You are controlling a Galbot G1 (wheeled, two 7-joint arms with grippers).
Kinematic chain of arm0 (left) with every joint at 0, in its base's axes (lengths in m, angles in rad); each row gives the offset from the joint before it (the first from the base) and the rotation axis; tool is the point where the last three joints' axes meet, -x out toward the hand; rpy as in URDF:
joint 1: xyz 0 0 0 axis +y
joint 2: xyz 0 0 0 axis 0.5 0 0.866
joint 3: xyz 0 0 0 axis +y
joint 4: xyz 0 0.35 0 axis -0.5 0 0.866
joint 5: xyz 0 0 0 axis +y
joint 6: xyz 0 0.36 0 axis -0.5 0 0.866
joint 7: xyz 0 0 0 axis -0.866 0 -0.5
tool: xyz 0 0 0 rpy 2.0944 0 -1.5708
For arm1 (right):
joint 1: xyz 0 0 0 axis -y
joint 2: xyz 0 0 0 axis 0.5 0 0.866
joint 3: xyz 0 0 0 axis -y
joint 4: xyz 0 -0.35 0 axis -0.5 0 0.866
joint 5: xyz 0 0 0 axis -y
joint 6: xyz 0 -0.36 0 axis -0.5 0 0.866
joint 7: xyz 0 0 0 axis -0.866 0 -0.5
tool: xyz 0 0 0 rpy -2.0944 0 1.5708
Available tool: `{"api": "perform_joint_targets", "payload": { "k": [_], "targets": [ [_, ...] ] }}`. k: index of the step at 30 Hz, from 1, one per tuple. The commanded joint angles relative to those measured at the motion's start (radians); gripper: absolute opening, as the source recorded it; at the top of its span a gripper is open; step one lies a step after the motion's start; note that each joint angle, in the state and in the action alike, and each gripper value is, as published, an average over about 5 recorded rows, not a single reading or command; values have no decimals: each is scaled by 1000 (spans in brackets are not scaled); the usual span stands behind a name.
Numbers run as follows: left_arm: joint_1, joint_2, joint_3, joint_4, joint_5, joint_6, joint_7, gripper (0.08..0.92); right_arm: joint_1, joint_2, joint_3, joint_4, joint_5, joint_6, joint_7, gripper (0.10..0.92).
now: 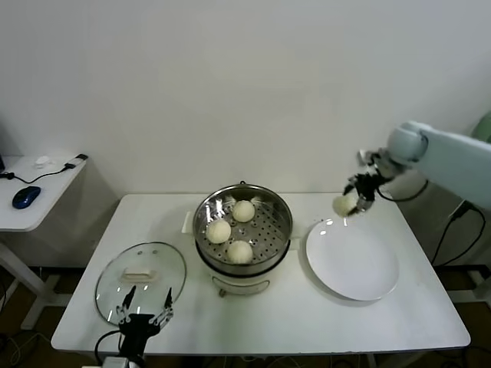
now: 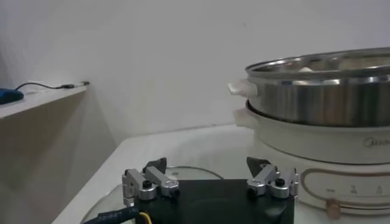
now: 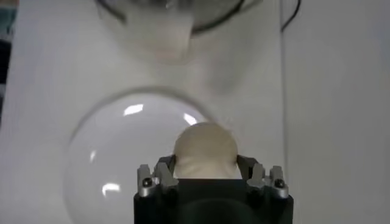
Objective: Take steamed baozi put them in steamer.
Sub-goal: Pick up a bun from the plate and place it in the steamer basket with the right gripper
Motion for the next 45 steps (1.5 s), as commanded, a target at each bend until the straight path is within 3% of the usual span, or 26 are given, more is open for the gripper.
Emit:
{"api": "perform_joint_targets", "payload": {
  "k": [1,8,15,22,34,41,45],
  "targets": [
    [2,0,-1,-3,0,0,0,823,386,221,-210,324,445,-122,74,679],
    [-4,1,3,-7,-1,1,0,823,170,327,-187,319,343,-167,183,679],
    [-5,1,-3,-13,-8,1,1,823,-37,336,-127,198,159,-184,223,679],
    [-3,-3,-5,-19,-9,3,2,823,-114,340,-102,120,89,-178,230,679],
    [-9,-7,-8,-6,-11,2,1,823,-136,347,-83,63,85,-147,208,688],
    [-12,-8,-9,-6,-11,6,2,823,-109,324,-18,47,165,-91,181,808],
    [-14,-7,-14,-6,-15,8,2,823,-59,263,48,58,277,-51,143,822]
  ]
}}
